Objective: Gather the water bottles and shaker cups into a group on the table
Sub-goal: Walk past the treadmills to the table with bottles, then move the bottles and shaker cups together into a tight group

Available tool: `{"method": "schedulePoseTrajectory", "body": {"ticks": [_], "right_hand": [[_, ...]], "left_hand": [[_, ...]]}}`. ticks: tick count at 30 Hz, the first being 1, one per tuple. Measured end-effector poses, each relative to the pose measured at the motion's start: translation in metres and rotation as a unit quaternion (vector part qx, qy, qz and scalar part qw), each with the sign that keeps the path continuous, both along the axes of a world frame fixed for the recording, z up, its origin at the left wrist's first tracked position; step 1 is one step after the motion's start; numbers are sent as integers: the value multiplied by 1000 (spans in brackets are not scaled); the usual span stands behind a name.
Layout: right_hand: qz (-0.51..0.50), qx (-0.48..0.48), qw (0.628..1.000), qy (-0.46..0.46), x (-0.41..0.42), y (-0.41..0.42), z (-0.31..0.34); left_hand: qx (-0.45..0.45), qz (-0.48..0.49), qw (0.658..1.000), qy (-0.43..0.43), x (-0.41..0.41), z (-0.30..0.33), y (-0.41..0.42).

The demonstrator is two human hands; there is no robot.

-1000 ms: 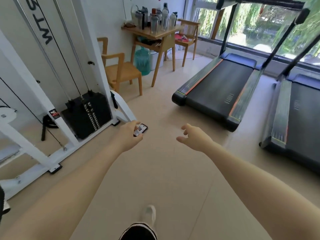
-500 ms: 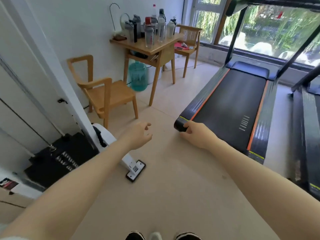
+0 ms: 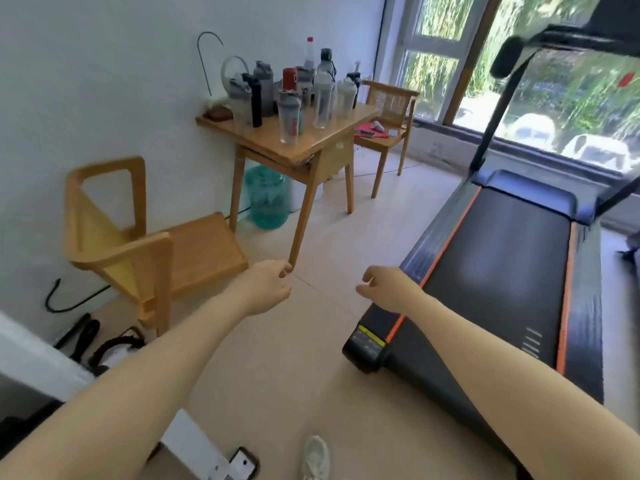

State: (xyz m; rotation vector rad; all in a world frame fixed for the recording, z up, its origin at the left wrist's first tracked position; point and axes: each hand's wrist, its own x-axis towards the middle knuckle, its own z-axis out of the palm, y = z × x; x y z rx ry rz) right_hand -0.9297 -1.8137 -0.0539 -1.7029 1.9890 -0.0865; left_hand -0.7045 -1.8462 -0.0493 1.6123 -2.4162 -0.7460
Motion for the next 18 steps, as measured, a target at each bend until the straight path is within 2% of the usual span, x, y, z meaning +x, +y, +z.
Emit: {"method": "schedulePoseTrajectory", "body": {"ticks": [7,14,18], "right_hand": [[4,-68,998,1,-56,-209,58],[-28,-75,997,-22,-109,-384,31],[-50,-61,997,-12,-156,-500,26]], "left_hand": [[-59,38,995,64,-58,60,-195],[-102,-2,988,119,-124,49,-393],[-118,-16,982,149,-169,63,-524]]}}
